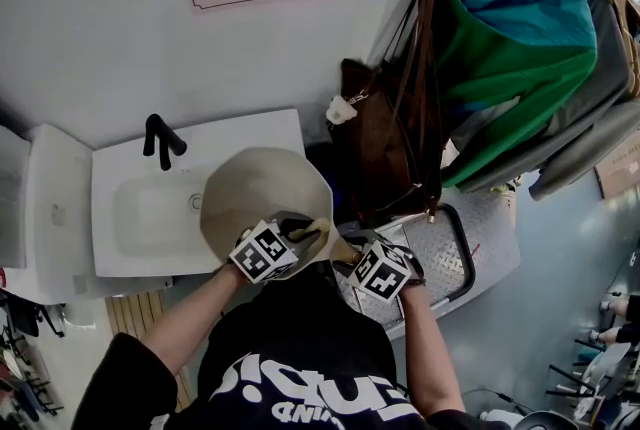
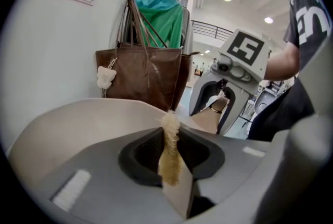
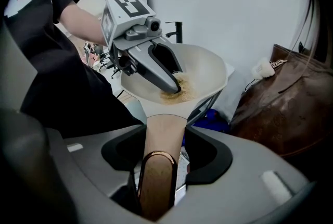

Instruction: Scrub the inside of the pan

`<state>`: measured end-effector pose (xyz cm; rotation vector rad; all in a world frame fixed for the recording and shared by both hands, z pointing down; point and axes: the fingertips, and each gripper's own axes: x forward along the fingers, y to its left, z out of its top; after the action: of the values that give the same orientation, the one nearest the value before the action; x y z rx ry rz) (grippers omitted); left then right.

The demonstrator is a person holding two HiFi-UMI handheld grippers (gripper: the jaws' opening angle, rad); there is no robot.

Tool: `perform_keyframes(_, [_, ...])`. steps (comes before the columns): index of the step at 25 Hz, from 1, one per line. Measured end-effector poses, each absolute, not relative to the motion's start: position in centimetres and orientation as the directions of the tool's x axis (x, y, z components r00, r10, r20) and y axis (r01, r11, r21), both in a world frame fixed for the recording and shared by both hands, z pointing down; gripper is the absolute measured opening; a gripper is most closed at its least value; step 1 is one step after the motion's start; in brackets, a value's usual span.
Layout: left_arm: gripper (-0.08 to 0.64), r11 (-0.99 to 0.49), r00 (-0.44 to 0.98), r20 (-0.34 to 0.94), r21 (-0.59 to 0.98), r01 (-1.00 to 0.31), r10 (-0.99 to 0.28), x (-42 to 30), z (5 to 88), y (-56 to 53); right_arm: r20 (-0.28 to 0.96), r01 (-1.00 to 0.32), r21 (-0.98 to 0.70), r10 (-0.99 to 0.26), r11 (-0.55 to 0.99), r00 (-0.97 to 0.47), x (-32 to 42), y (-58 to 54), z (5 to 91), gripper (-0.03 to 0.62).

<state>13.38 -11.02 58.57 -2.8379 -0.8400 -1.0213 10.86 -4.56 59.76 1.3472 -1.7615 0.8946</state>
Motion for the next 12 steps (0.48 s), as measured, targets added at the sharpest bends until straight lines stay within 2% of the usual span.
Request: perform_keyframes(12, [0.074,-0.865,0.646,0.614,0.130,0.484,0.454,14.5,60.2,-11.1,0.881,-0.971,-0.074,-0.442,0.227,-0.171,10.9,-4.6,59.7,0.237])
